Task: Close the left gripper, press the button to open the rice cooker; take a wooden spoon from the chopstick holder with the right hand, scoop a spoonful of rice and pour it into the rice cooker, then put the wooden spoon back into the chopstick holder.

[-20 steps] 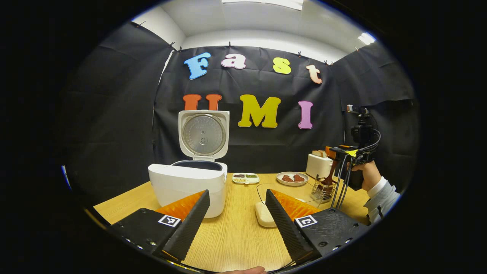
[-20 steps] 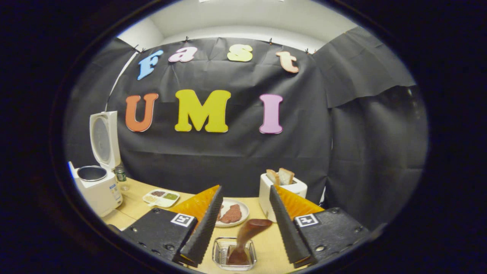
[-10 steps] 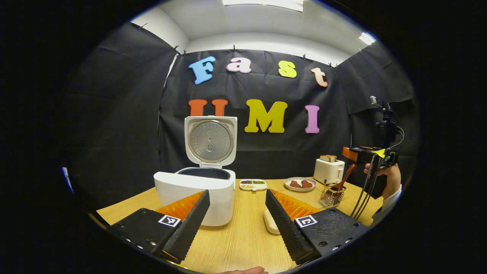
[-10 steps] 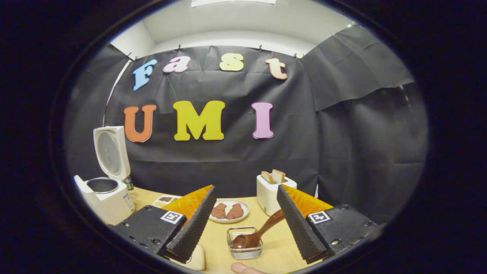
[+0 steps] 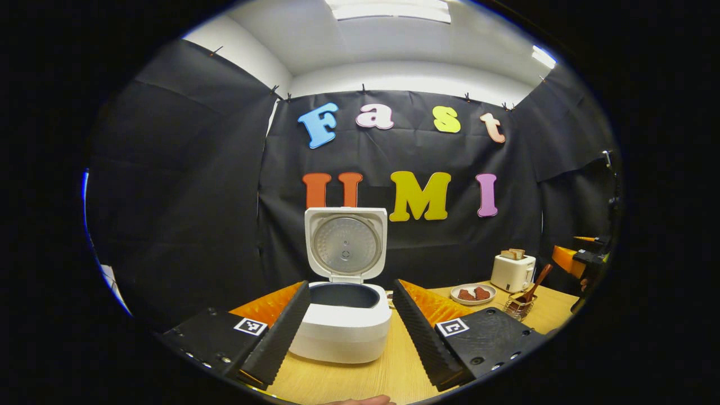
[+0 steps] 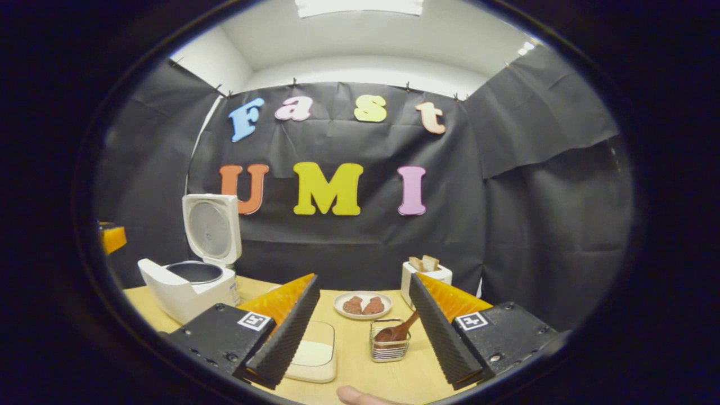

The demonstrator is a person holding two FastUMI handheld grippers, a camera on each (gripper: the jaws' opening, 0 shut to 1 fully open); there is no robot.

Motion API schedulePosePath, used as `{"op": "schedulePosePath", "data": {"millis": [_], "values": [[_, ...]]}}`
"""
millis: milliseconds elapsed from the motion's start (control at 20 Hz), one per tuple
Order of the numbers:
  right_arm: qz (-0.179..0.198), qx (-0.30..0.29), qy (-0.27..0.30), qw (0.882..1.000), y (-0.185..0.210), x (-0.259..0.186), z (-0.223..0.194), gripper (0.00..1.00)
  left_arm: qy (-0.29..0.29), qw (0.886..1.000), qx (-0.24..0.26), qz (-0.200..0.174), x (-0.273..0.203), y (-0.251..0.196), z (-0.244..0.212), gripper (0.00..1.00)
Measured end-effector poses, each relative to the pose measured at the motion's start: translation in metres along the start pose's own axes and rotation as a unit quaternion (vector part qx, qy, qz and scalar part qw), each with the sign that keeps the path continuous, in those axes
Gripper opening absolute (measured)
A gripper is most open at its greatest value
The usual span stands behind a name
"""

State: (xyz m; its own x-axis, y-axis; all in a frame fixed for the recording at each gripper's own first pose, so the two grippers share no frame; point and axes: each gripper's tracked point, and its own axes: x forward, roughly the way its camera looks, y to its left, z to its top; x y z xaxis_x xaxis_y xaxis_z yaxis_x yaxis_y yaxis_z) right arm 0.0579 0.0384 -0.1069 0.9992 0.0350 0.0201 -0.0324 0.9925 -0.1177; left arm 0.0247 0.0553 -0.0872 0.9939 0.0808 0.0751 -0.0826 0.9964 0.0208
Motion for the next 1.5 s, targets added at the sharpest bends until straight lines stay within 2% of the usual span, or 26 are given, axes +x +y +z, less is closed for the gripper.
{"op": "schedulePosePath", "data": {"millis": [150, 350, 500, 600, 700, 900, 1150, 1200, 1350, 1500], "values": [[0.030, -0.012, -0.017, 0.999, 0.021, -0.008, 0.014, 1.00, -0.020, 1.000, 0.015, -0.003, 0.016, 0.010, 0.038, 0.94], [0.064, 0.004, -0.014, 0.998, 0.036, -0.008, 0.006, 1.00, -0.019, 1.000, 0.013, -0.015, 0.046, 0.014, 0.076, 0.94], [0.085, 0.026, -0.017, 0.996, 0.046, -0.007, 0.002, 1.00, -0.022, 0.999, 0.035, -0.034, 0.072, 0.007, 0.092, 0.94], [0.101, 0.037, -0.022, 0.994, 0.053, -0.004, 0.001, 1.00, -0.023, 0.999, 0.030, -0.040, 0.092, 0.009, 0.096, 0.95], [0.101, 0.045, -0.023, 0.994, 0.051, 0.004, -0.002, 1.00, -0.012, 0.999, 0.018, -0.041, 0.113, 0.013, 0.096, 0.95], [0.092, 0.048, -0.018, 0.994, 0.048, 0.018, -0.010, 1.00, -0.008, 0.999, 0.032, -0.010, 0.170, 0.035, 0.103, 0.95], [0.110, 0.054, -0.020, 0.992, 0.055, 0.021, -0.011, 1.00, -0.036, 0.999, 0.008, -0.028, 0.243, 0.032, 0.120, 0.95], [0.114, 0.059, -0.024, 0.991, 0.055, 0.021, -0.008, 1.00, -0.047, 0.999, -0.001, -0.022, 0.259, 0.036, 0.123, 0.95], [0.117, 0.059, -0.014, 0.991, 0.052, 0.021, -0.015, 1.00, -0.036, 0.999, -0.030, 0.001, 0.301, 0.048, 0.104, 0.95], [0.097, 0.065, -0.012, 0.993, 0.035, 0.025, -0.015, 1.00, -0.016, 0.999, -0.020, 0.022, 0.327, 0.053, 0.078, 0.94]]}}
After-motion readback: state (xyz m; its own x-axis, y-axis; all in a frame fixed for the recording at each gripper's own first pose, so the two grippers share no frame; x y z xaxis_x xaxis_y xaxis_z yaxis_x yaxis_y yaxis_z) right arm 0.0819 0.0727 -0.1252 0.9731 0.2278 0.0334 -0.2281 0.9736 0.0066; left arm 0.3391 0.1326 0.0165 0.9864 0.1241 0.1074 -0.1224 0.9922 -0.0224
